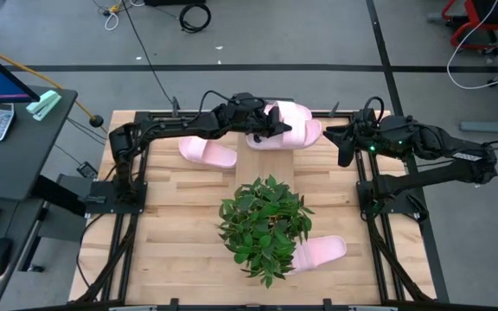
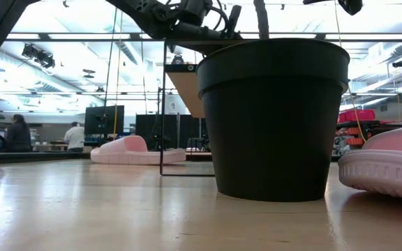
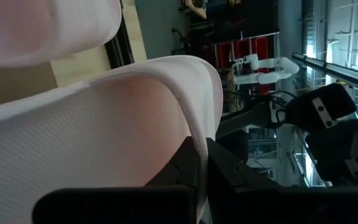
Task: Pick and place slides into the shelf
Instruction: Put the pink slide on the shelf
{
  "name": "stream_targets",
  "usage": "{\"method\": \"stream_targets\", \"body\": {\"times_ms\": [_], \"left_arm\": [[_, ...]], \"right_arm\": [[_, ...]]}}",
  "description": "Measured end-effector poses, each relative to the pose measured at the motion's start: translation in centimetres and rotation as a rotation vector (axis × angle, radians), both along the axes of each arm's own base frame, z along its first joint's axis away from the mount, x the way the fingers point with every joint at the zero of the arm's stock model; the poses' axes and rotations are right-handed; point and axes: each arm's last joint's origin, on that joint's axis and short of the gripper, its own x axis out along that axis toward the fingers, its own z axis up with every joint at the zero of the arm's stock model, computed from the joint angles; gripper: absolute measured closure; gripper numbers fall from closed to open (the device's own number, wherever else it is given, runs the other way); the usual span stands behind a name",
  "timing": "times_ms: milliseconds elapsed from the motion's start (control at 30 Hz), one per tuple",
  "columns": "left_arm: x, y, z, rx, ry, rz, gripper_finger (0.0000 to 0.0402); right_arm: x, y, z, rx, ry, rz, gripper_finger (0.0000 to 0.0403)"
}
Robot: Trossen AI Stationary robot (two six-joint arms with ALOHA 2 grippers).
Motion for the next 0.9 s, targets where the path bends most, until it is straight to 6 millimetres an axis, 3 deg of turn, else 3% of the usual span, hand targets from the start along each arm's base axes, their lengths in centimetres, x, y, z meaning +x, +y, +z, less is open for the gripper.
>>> {"method": "stream_targets", "body": {"times_ms": [367,900], "left_arm": [[0.6,0.2,-1.8,-0.022,0.051,-0.014,0.0389],[0.3,0.8,-2.2,0.027,0.090,-0.008,0.0389]], "right_arm": [[0.0,0.0,0.0,0.000,-0.001,0.000,0.0300],[0.0,0.0,0.0,0.003,-0.002,-0.001,0.0300]]}}
